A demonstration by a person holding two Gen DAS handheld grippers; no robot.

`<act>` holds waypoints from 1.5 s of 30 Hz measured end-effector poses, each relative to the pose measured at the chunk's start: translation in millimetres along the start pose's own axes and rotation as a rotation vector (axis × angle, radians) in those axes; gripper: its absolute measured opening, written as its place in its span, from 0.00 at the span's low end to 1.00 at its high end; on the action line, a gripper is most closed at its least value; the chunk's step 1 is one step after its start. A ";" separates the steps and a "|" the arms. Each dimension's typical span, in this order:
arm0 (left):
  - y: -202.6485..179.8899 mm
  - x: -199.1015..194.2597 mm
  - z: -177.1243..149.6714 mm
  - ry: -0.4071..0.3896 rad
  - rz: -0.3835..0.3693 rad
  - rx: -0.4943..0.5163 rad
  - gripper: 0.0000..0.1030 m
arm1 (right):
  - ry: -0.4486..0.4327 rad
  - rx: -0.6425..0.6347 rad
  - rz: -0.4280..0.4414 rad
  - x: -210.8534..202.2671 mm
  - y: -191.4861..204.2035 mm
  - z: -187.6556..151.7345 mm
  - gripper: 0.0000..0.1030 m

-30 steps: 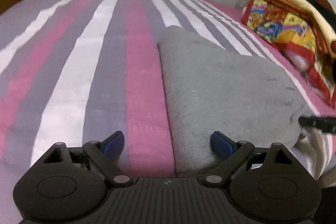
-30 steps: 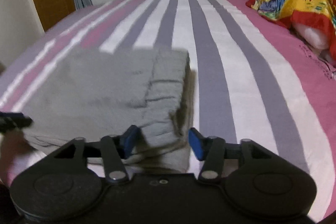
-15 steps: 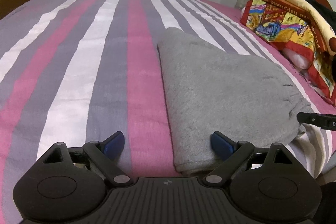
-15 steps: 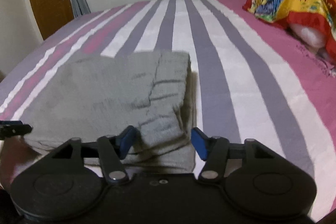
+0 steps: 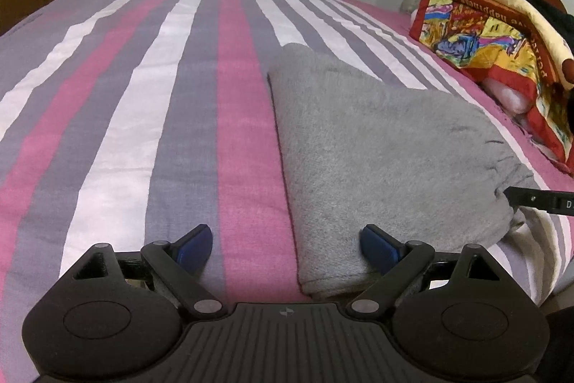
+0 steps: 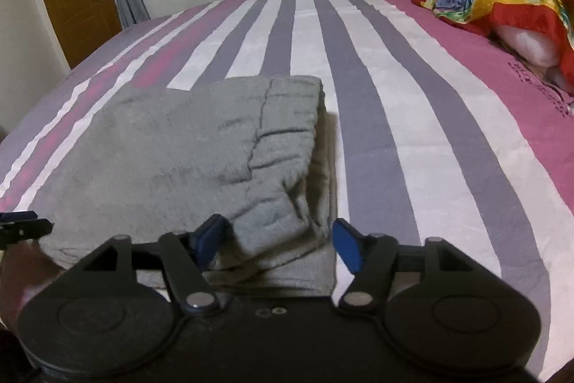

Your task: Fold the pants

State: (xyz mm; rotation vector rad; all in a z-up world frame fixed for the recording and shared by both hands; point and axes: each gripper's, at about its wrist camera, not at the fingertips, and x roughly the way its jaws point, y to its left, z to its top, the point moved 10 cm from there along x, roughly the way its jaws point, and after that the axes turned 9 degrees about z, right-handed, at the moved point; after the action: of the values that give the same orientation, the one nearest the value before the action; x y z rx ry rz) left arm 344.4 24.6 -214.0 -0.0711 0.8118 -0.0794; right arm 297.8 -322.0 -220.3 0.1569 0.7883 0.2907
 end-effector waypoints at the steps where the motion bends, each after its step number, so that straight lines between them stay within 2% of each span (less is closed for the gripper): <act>1: 0.5 -1.6 2.7 -0.008 -0.004 -0.003 0.88 | -0.017 -0.005 0.002 -4.3 2.7 3.4 0.59; 3: 3.4 -3.8 14.3 -0.044 0.002 0.007 0.88 | -0.066 -0.025 0.015 -14.5 7.4 13.0 0.52; 5: 7.0 -0.8 30.2 -0.063 -0.009 -0.010 0.88 | -0.104 -0.036 0.012 -19.7 6.6 27.9 0.50; 8: 9.9 17.0 54.5 -0.066 -0.004 -0.014 0.88 | -0.115 -0.046 -0.003 -12.5 -0.7 50.1 0.50; 9: 9.3 27.8 57.6 -0.048 -0.002 -0.006 0.88 | -0.107 -0.049 -0.009 -6.6 -3.8 54.5 0.51; 11: 5.6 57.4 51.6 0.048 0.004 0.024 0.88 | -0.009 -0.063 -0.050 19.5 -15.0 49.7 0.51; 12: 3.7 64.9 52.0 0.055 -0.004 0.025 0.88 | 0.053 -0.075 -0.072 33.5 -20.9 42.4 0.53; 13: 1.7 67.2 56.8 0.046 -0.014 0.021 0.88 | 0.064 -0.078 -0.067 38.5 -24.1 41.2 0.55; 17: -5.4 74.6 88.4 -0.024 -0.036 0.032 0.88 | -0.054 -0.089 -0.017 25.7 -22.8 77.8 0.53; 19: -6.1 90.0 104.3 -0.024 -0.029 0.023 0.88 | -0.074 -0.080 0.001 32.1 -22.3 94.2 0.53; 21: -9.0 104.7 120.4 -0.025 -0.025 0.013 0.88 | -0.060 -0.082 -0.003 45.9 -23.5 103.9 0.53; 23: -10.7 121.0 131.5 -0.012 -0.023 -0.003 0.88 | -0.009 -0.109 -0.015 66.7 -23.3 103.0 0.53; 25: -11.5 141.9 128.9 0.040 -0.021 -0.026 0.89 | 0.054 -0.128 -0.055 88.0 -29.8 94.1 0.58; 26: -13.7 148.7 125.7 0.049 -0.011 -0.002 0.92 | 0.059 -0.110 -0.049 91.4 -32.2 92.5 0.59; 28: -17.3 148.3 124.2 0.033 0.007 0.037 0.92 | 0.054 -0.073 -0.039 88.8 -34.2 92.4 0.61; 32: -17.2 133.7 115.6 0.031 0.003 0.048 0.92 | 0.015 -0.061 -0.010 69.9 -28.0 89.1 0.61; 37: -12.9 111.9 104.1 0.034 0.007 0.020 0.92 | 0.043 -0.045 -0.010 54.3 -25.7 68.5 0.60; 41: -13.0 82.0 90.8 0.012 0.010 0.078 0.92 | 0.001 -0.031 0.023 24.5 -14.5 66.4 0.59; 45: -14.9 59.0 74.7 0.007 -0.002 0.079 0.92 | -0.012 -0.029 0.037 3.9 -2.7 62.2 0.59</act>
State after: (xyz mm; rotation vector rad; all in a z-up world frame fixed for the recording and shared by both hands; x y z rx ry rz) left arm 438.5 6.5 -203.9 0.0036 0.8149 -0.1133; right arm 345.5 -325.3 -180.4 0.1456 0.7691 0.3360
